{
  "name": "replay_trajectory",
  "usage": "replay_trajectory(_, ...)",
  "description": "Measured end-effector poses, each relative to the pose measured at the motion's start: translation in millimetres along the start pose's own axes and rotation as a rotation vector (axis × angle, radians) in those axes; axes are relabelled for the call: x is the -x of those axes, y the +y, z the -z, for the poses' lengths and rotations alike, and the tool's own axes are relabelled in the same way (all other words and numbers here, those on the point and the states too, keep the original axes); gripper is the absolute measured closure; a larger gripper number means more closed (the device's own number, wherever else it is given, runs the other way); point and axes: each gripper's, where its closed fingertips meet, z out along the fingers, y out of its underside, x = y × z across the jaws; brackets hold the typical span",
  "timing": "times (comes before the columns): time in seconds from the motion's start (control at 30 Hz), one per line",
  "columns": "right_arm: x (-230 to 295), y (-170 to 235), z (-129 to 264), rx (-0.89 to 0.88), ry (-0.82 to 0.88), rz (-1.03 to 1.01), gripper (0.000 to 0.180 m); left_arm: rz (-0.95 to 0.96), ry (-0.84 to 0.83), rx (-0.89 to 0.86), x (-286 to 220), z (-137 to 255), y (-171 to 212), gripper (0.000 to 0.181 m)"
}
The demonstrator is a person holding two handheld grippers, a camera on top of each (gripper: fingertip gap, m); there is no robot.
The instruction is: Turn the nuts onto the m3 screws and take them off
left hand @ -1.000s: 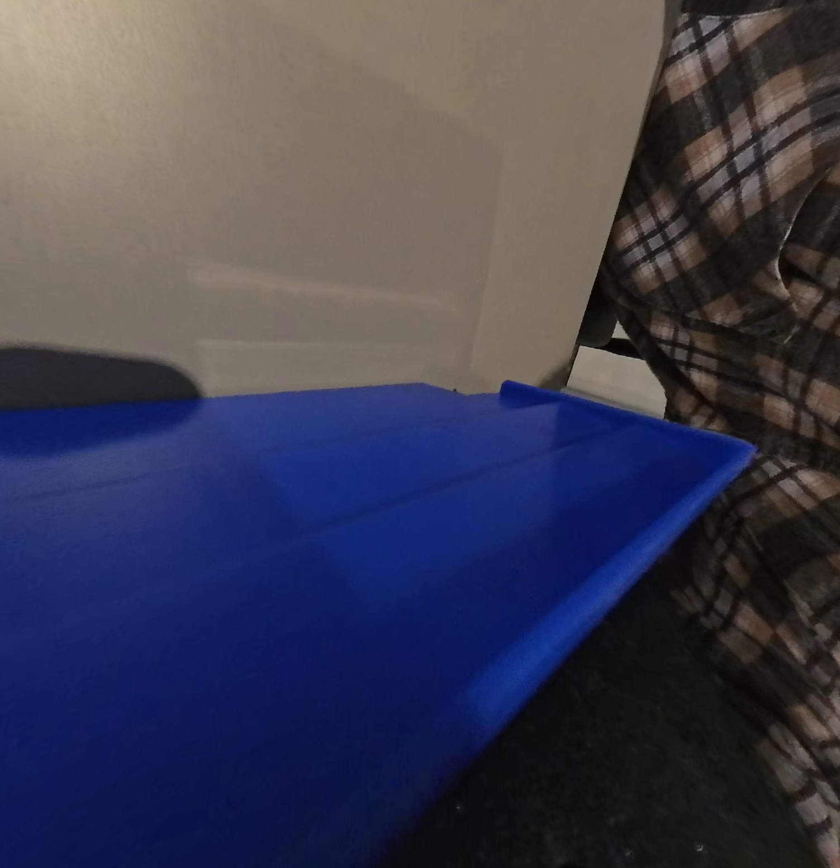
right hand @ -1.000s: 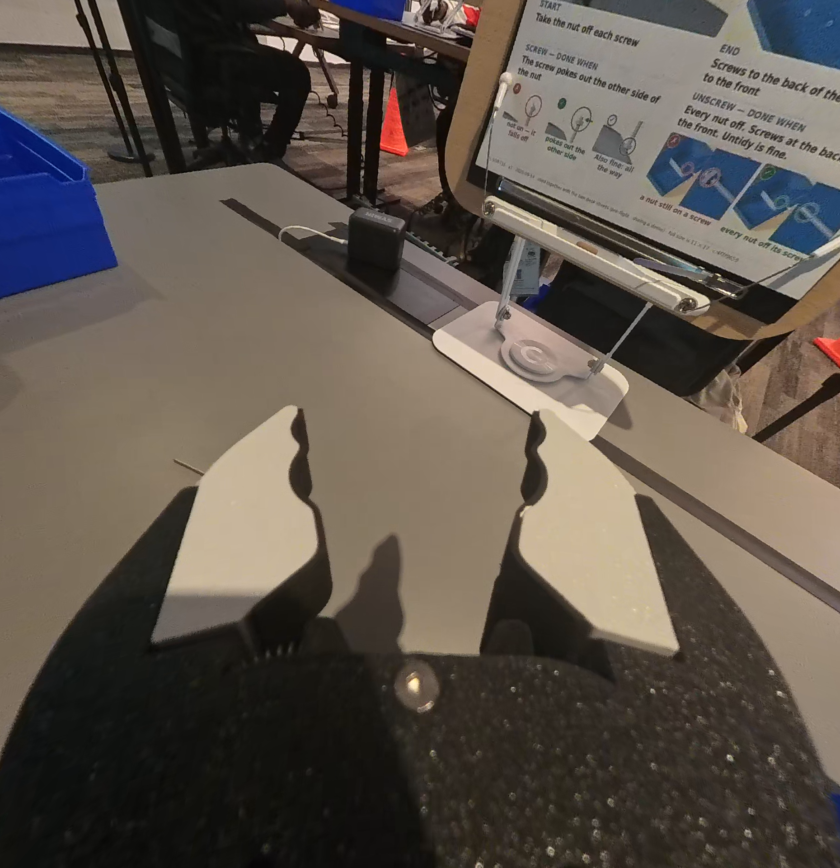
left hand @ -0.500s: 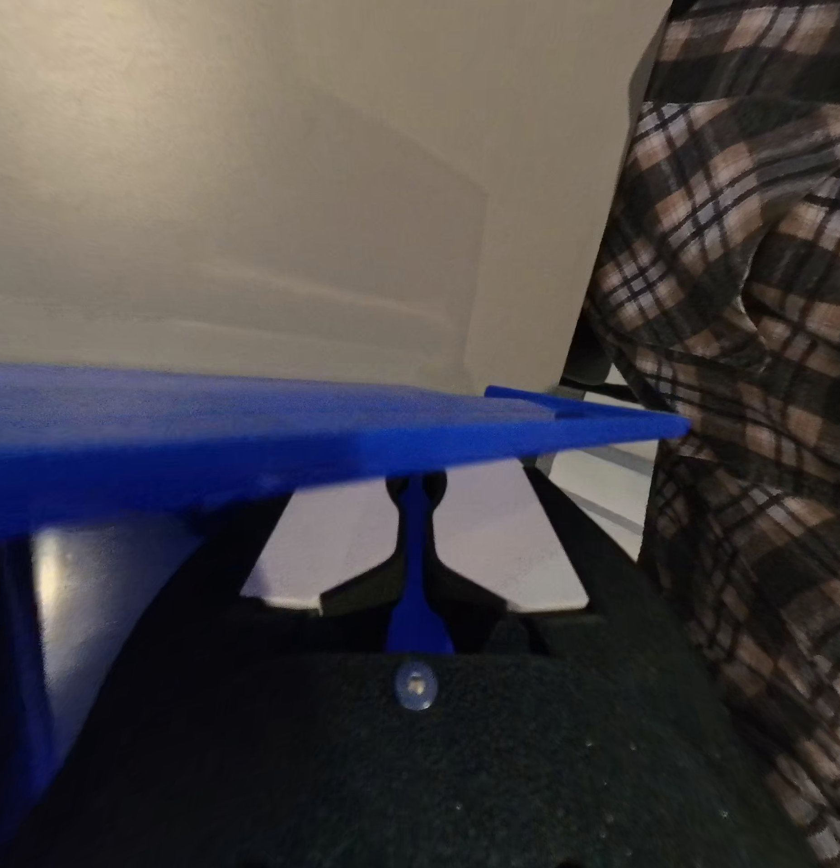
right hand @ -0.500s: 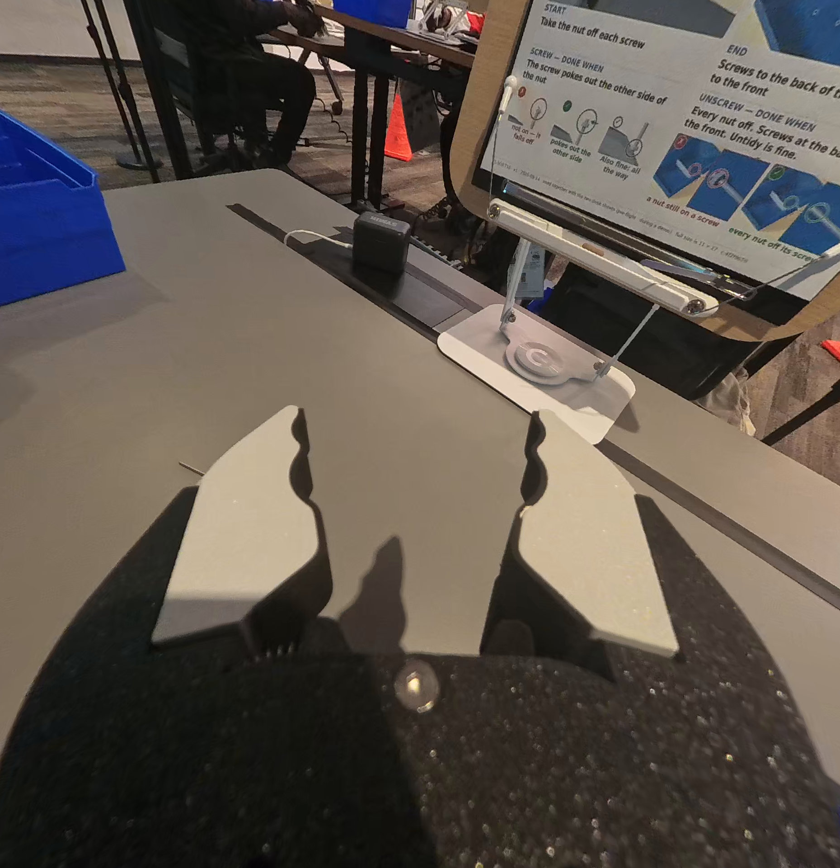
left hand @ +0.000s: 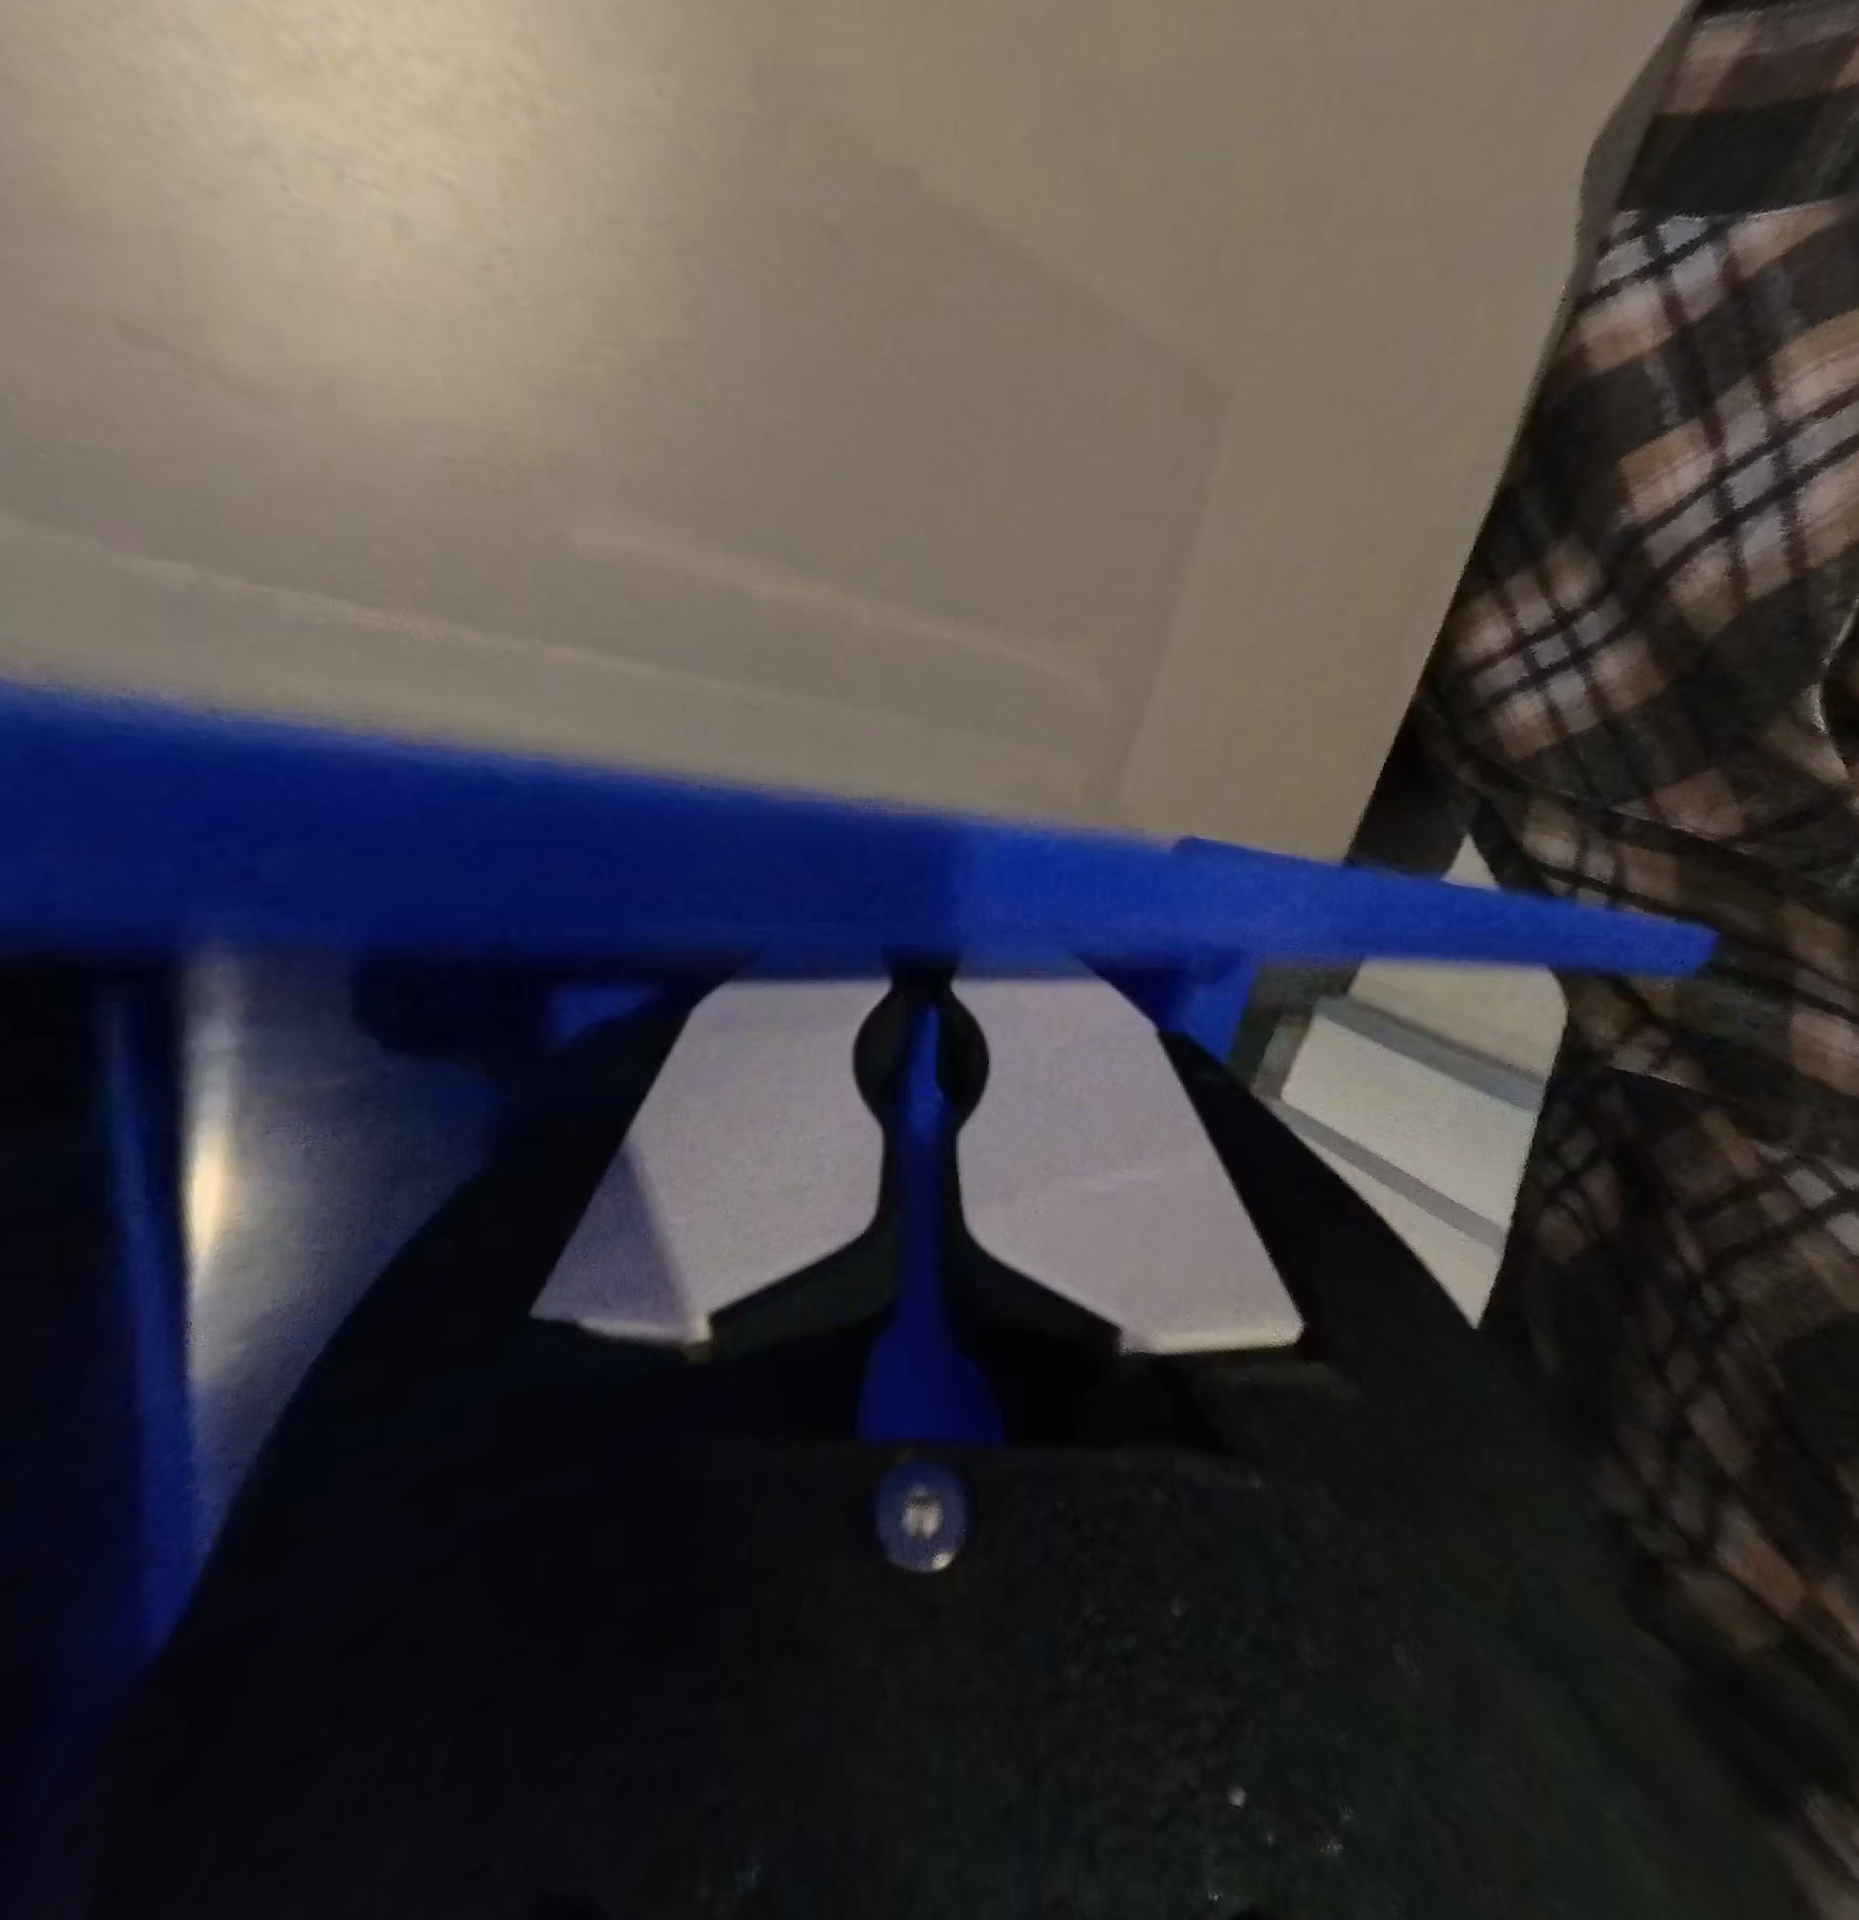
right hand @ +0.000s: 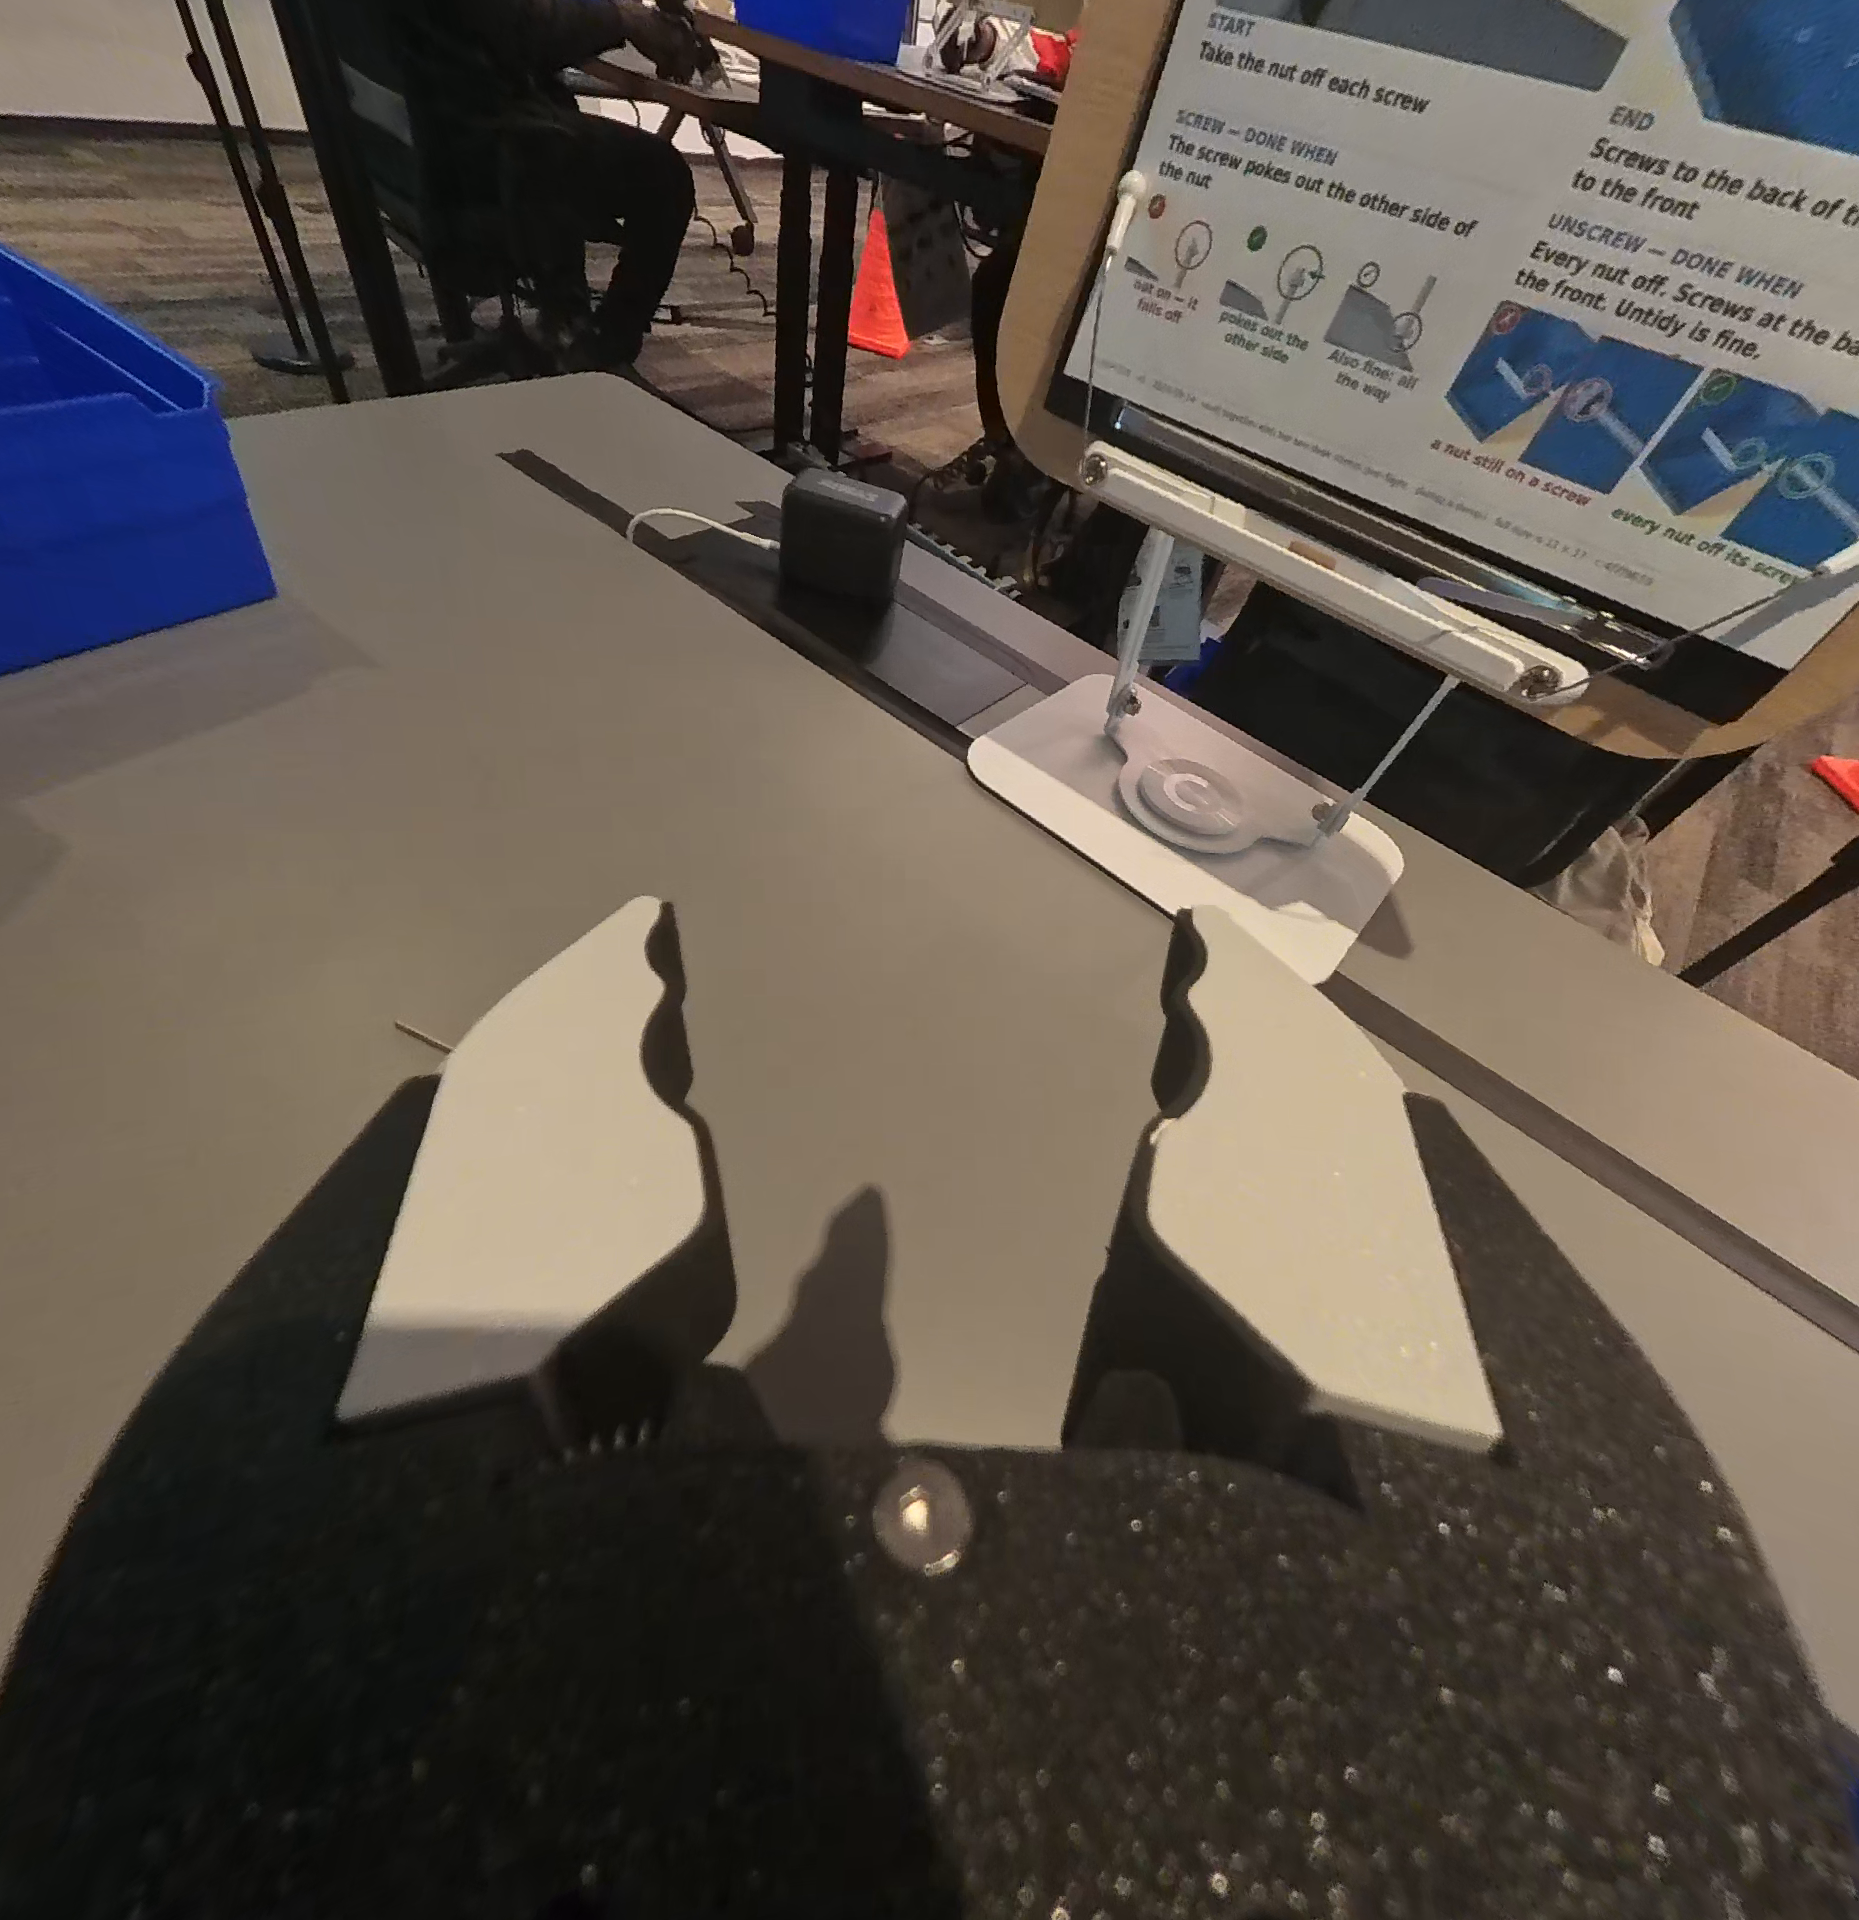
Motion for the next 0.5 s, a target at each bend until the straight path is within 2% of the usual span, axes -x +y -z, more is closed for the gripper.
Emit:
replay_trajectory(0.2, 0, 0, 0, -0.003, -0.004, -0.007, 0.092, 0.026, 0.067, -0.112, -11, 13, -8, 0.181)
replay_trajectory(0.5, 2, -1, 2, -0.007, -0.002, -0.003, 0.092, 0.017, 0.16, -0.061, -19, 1, -8, 0.181)
